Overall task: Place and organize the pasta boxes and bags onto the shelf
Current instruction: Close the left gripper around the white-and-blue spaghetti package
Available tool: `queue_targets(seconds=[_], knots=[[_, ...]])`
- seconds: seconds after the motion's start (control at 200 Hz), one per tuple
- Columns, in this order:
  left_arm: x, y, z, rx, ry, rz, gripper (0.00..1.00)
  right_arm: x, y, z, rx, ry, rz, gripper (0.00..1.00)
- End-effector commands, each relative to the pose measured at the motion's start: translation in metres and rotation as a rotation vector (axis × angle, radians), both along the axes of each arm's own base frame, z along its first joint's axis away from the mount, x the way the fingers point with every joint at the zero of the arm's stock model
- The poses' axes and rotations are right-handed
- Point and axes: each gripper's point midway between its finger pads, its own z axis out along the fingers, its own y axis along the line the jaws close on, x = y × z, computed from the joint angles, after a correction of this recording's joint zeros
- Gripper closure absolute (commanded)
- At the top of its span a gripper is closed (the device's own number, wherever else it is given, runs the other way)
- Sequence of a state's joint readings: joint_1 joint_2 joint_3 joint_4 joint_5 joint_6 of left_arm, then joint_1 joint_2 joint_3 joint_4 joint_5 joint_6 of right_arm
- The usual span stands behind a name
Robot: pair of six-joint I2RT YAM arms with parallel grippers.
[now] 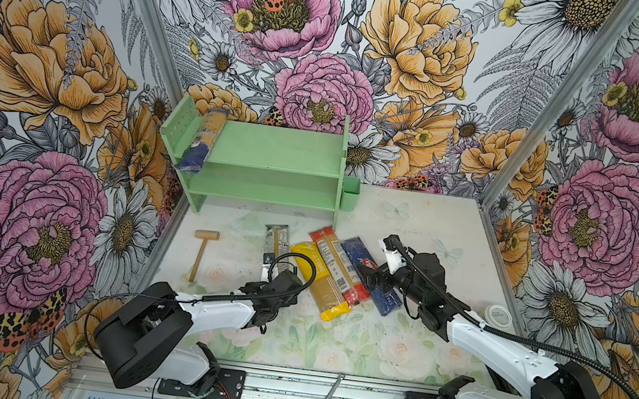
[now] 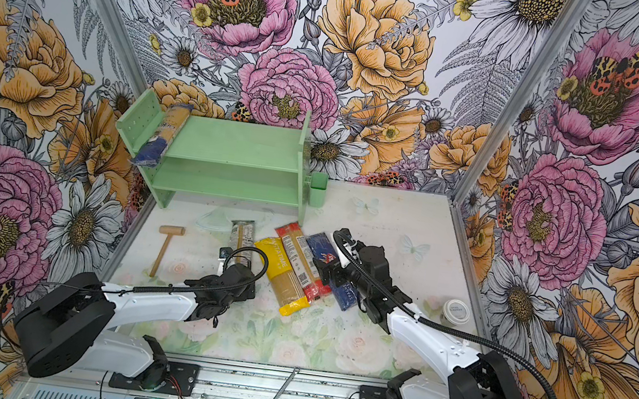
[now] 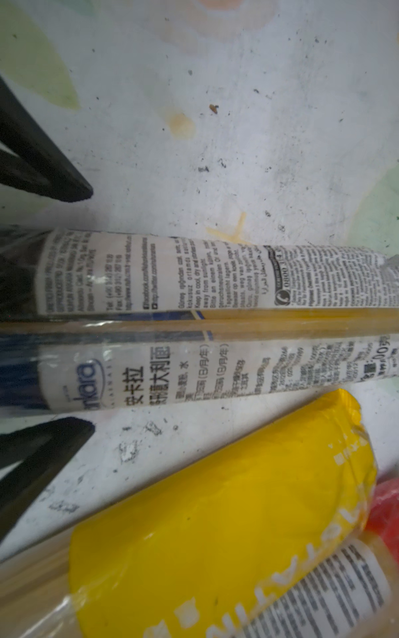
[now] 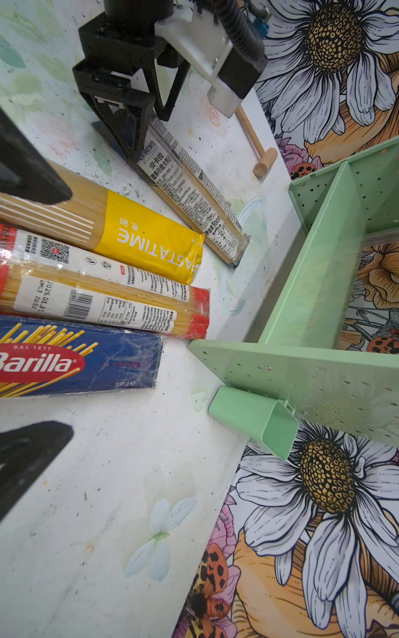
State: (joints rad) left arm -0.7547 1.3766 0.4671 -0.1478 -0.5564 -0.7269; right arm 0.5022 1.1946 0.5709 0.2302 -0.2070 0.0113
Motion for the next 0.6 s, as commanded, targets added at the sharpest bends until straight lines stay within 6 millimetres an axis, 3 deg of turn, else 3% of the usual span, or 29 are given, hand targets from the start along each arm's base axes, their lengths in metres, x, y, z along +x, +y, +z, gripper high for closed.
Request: queue_targets(seconds=[0.0,0.595], knots=[[0.005,-0.004,0.002,0.007,-0.041,0.001,0.01,0.003,-0.003,0.002,0.019,-0.015,-0.017,0.0],[0.004,-0.014,-0.02,0.061,0.012,-0.015,0.01,0.002,-0.008,0.001,0.015,-0.028,-0.041,0.0]])
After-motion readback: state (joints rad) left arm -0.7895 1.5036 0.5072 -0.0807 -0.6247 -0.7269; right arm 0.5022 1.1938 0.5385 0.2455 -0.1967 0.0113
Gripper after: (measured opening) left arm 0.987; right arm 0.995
